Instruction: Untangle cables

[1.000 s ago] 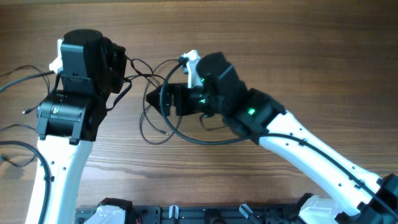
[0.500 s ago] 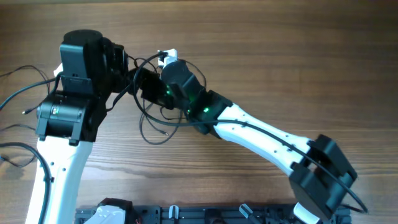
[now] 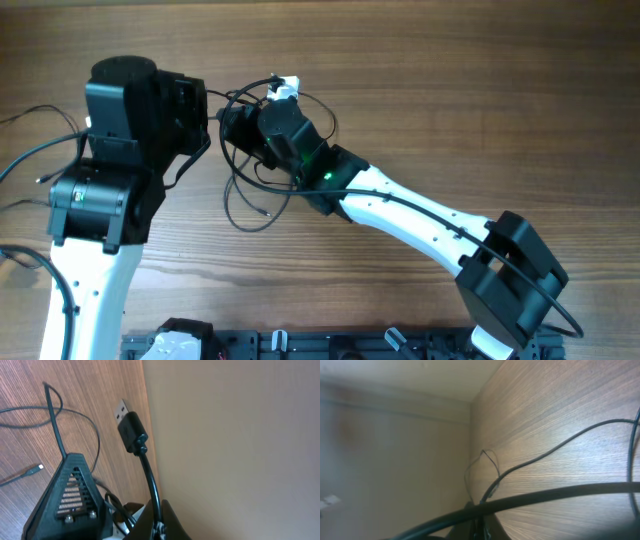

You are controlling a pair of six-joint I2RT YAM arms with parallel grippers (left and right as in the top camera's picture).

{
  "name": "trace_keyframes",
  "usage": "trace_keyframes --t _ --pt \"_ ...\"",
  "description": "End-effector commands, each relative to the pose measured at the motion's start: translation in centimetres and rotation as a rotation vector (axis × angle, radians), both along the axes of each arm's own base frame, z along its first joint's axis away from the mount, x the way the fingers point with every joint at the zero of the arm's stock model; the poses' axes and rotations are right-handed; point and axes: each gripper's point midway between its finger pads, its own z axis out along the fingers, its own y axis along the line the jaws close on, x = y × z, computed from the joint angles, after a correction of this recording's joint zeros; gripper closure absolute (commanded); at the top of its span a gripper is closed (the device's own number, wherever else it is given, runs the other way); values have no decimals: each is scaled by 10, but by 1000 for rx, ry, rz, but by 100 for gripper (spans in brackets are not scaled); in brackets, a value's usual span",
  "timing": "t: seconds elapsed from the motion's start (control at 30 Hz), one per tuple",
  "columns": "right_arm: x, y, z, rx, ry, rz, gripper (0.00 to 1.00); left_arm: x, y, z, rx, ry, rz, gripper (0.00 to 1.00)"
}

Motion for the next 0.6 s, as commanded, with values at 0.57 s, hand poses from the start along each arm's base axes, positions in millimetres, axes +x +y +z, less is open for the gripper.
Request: trace_keyframes --t 0.57 --pt "-108 -52 58 -231 -273 639 96 -11 121 -21 346 127 134 96"
